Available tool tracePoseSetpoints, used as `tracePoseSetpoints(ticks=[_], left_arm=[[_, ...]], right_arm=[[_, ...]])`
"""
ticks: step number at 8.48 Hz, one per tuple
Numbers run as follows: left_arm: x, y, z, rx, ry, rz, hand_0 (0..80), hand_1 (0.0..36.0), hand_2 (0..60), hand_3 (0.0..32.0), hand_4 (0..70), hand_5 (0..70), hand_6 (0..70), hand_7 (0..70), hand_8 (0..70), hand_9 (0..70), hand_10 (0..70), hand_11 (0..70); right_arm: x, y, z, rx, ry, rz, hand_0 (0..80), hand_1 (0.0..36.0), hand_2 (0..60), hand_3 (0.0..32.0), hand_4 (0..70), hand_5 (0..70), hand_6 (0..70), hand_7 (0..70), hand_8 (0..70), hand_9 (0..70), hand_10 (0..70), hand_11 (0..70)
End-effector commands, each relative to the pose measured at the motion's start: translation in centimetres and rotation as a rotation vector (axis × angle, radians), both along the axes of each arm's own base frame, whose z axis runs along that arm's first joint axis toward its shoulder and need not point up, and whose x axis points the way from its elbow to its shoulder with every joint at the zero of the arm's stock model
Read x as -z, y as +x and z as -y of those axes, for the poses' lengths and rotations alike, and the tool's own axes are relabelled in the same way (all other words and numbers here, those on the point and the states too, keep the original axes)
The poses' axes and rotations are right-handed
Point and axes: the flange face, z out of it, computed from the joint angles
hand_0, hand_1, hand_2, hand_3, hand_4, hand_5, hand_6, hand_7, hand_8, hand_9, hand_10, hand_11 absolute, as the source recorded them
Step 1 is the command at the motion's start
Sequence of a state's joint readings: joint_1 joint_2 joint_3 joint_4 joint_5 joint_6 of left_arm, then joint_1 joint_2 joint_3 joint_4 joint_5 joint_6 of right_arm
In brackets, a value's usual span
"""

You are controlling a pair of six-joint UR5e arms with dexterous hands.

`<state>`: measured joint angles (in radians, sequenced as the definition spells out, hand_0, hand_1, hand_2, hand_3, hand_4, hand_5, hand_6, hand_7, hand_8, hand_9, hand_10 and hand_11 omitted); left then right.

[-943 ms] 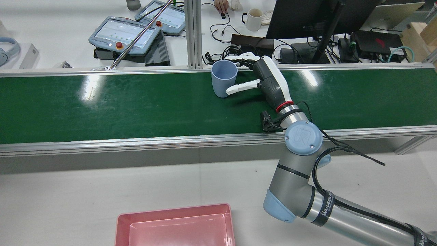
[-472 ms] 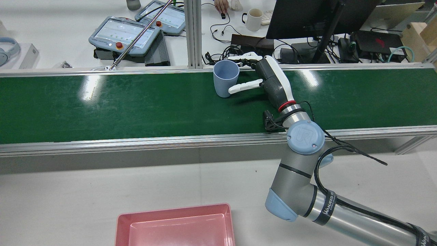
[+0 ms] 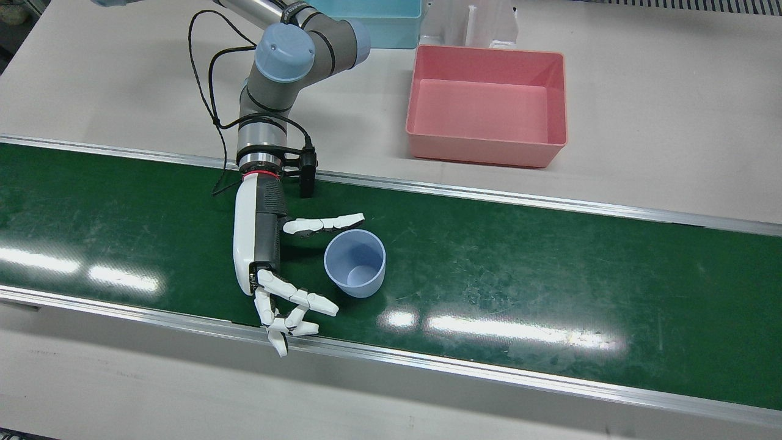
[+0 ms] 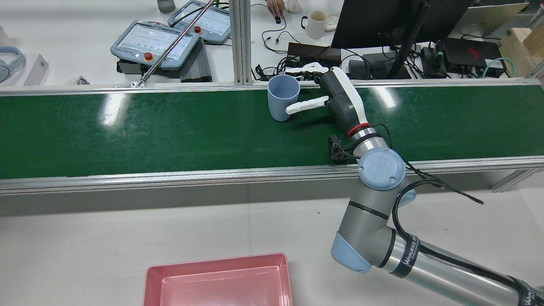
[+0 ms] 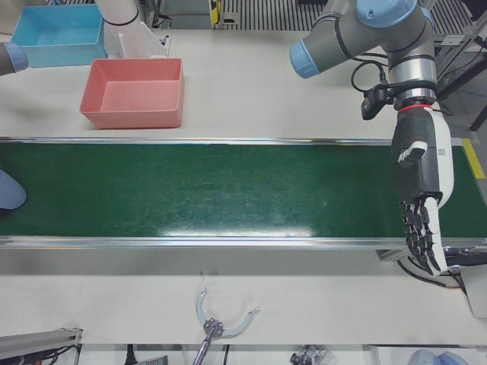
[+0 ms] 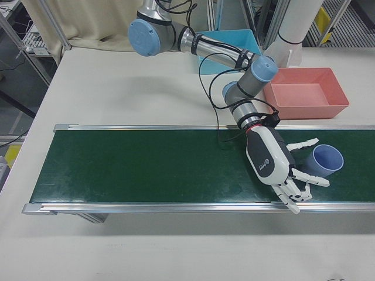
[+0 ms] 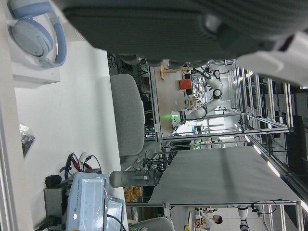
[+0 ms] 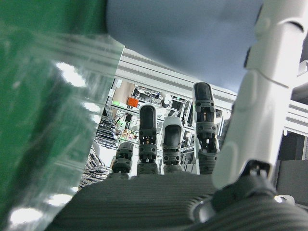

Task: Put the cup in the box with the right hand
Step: 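Hold the right hand still with fingers around the arriving blue cup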

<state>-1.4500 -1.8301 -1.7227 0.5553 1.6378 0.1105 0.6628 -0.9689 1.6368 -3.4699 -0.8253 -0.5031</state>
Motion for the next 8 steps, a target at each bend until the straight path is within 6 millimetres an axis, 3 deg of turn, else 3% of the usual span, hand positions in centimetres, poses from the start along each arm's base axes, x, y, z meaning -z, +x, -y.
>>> tracePoseSetpoints(ticks=[1,6,8], left_arm=[[0.0,0.02,0.0,-0.001,0.0,0.0,0.0,0.0,0.0,0.0,0.0,0.0,0.0,0.0,0.0,0.0,0.0,0.0],[0.0,0.01,0.0,0.001,0.0,0.0,0.0,0.0,0.0,0.0,0.0,0.0,0.0,0.0,0.0,0.0,0.0,0.0],[0.0,0.02,0.0,-0.001,0.0,0.0,0.0,0.0,0.0,0.0,0.0,0.0,0.0,0.0,0.0,0.0,0.0,0.0]], right_arm=[[0.0,0.04,0.08,-0.001,0.0,0.0,59.7,12.7,0.0,0.4,32.4,7.5,14.6,70.0,23.9,36.7,8.5,13.1],[0.2,0.0,0.11,-0.001,0.002,0.002,60.1,13.0,0.0,0.2,32.2,7.6,14.7,70.0,24.1,37.0,8.9,13.8],[0.1,0.02,0.1,-0.001,0.001,0.001,57.9,10.9,0.0,0.4,32.5,7.0,14.6,70.0,24.0,36.9,8.7,13.3]])
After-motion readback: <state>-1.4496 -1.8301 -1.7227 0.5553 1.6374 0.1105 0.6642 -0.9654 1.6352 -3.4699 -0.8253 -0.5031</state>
